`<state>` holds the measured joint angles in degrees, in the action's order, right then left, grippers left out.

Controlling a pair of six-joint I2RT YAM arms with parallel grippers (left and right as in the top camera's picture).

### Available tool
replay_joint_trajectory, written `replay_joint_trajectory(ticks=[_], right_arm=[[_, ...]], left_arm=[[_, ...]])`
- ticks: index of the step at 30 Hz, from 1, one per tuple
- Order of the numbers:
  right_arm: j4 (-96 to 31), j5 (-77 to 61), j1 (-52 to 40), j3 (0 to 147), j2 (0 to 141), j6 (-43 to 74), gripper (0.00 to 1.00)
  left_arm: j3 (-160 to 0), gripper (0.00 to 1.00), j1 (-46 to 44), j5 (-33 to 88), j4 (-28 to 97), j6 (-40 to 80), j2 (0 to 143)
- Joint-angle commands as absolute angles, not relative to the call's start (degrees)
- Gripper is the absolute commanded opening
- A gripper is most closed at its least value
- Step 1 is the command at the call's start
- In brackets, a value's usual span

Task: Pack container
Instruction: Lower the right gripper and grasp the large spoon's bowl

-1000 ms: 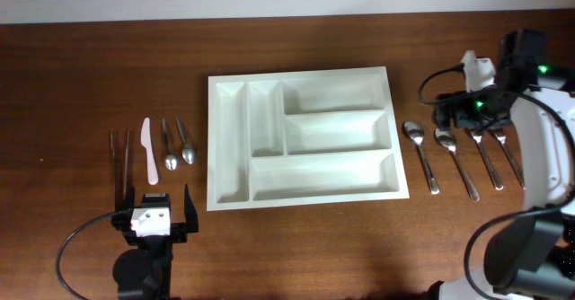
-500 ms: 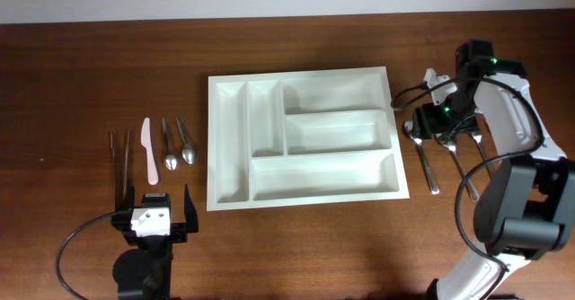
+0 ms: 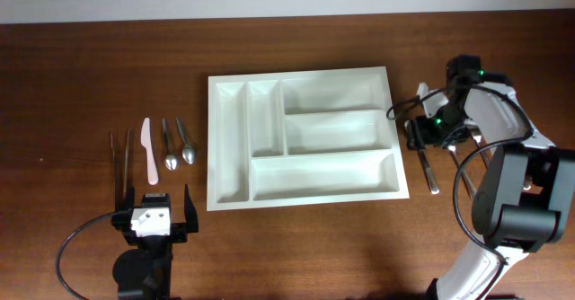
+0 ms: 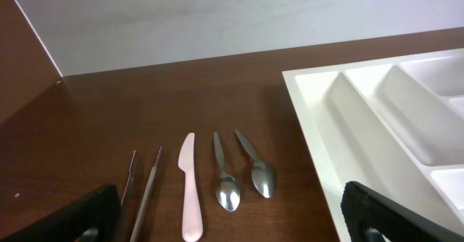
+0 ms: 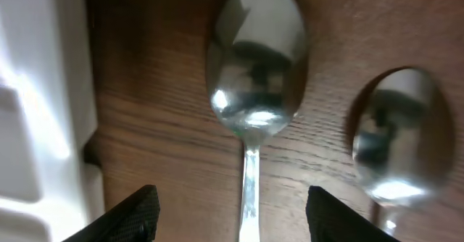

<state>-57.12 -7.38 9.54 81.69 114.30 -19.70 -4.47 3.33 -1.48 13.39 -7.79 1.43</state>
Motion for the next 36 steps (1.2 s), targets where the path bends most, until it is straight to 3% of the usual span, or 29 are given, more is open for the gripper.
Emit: replay_joint_trajectory(ticks=[1, 4, 9, 15, 21, 22, 25, 36], right_arm=[[-54.9, -6.9, 9.4, 78.1, 115.1, -19.9, 0.64], [-52.9, -6.9, 9.4, 76.2, 115.1, -19.9, 0.57], [-51.5, -6.9, 9.4, 75.3, 115.1, -19.9, 0.35], [-50.7, -6.8, 9.4, 75.3, 115.1, -19.9, 0.23], [-50.0, -6.8, 9.4, 75.3, 115.1, -19.9, 0.24], [-49.8, -6.8, 9.4, 75.3, 115.1, -19.9, 0.31], [-48.8, -5.5, 9.4, 75.2, 115.1, -19.9, 0.35], [-44.1, -3.8, 9.4, 75.2, 115.2, -19.9, 0.35]], left_arm=[[-4.1, 0.99, 3.0, -0.8, 13.1, -8.7, 1.0], [-4.1, 0.99, 3.0, -0.8, 13.1, -8.7, 1.0], [-4.1, 0.99, 3.0, -0.8, 13.1, -8.7, 1.0], [-4.1, 0.99, 3.0, -0.8, 13.1, -8.7, 1.0], [-4.1, 0.99, 3.0, -0.8, 13.1, -8.7, 1.0], [-4.1, 0.99, 3.0, -0.8, 13.1, -8.7, 1.0], [-4.1, 0.99, 3.0, -0.8, 13.1, -8.7, 1.0], [-4.1, 0.99, 3.0, -0.8, 13.1, -8.7, 1.0]])
